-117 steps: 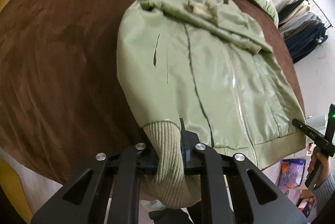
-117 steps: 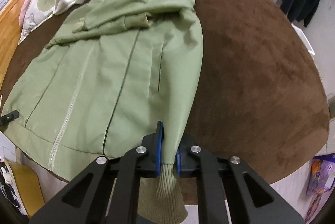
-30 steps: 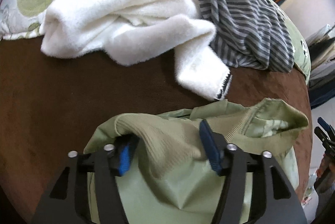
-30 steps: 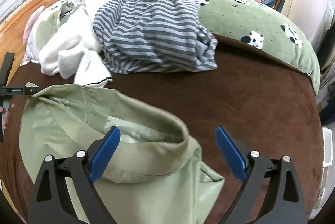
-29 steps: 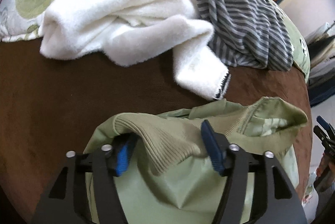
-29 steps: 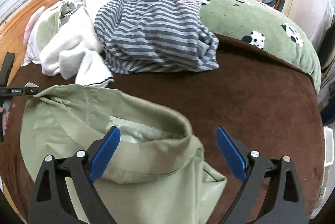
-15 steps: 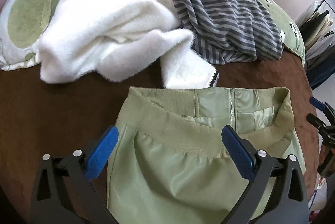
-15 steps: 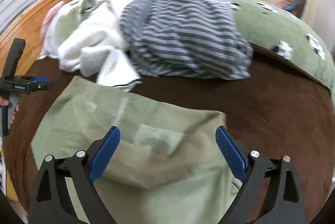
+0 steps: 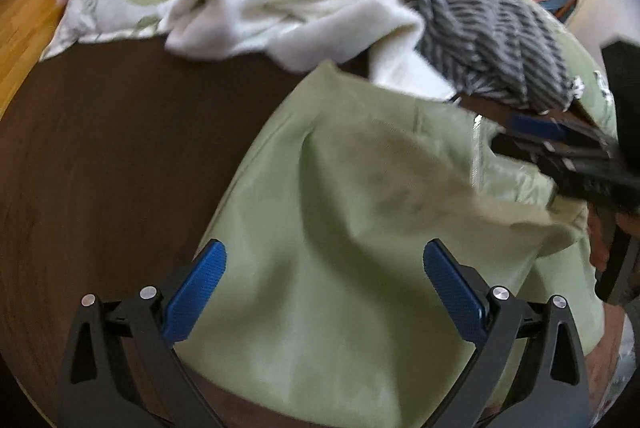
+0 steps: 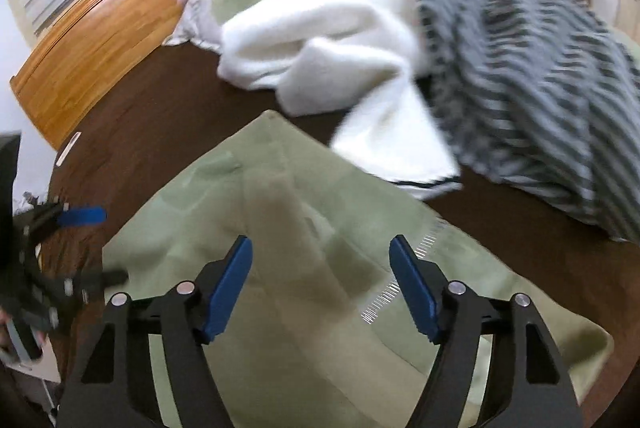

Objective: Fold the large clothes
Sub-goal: 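Grasp the ribbed hem edge with the right tool while the left tool presses the jacket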

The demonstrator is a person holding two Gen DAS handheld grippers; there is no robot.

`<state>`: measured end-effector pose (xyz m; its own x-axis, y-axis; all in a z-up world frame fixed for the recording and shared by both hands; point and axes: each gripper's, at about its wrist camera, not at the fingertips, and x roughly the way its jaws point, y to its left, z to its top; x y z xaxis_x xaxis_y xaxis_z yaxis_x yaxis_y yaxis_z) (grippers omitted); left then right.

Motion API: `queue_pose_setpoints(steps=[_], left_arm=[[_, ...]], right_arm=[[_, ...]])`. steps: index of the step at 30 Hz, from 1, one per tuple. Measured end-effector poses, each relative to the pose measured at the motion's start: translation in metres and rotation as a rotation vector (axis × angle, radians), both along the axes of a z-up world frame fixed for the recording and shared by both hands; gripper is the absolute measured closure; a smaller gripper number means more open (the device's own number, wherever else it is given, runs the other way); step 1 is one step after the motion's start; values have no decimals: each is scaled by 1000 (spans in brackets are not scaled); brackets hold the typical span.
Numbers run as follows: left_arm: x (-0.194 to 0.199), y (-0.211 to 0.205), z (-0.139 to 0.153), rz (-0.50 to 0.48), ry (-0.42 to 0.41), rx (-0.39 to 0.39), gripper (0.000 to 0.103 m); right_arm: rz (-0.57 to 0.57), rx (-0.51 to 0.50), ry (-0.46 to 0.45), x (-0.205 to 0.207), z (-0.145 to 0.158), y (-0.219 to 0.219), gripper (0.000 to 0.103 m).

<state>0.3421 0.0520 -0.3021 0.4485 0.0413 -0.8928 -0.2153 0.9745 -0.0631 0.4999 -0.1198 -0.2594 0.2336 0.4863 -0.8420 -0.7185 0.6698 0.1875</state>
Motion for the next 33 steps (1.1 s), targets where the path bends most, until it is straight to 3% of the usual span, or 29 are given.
queue_pose_setpoints(steps=[5,14,16,17,18,24,33], left_arm=[[-16,-7,-25,-17,59,28,6],[-32,-6,-64,-7,104,-19,6],[-32,-5,-66,-11,98,-25,6],[-31,-5,-66,-12,94,-28,6],[-32,-5,-66,-10,91,-31,6],[-32,-5,-65,7,83,-34,6],[-28,3,-51,66,63,-18,6]], right_arm=[[65,-3,48,5,-23,33,36],[97,-66,114,15,-69,56,44],[76,-63,91,12,-68,51,59],[79,-59,100,11,-69,49,80],[81,-62,114,10,-71,47,93],[92,-125,59,1,-71,54,97],[50,-129,-86,39,-25,84,98]])
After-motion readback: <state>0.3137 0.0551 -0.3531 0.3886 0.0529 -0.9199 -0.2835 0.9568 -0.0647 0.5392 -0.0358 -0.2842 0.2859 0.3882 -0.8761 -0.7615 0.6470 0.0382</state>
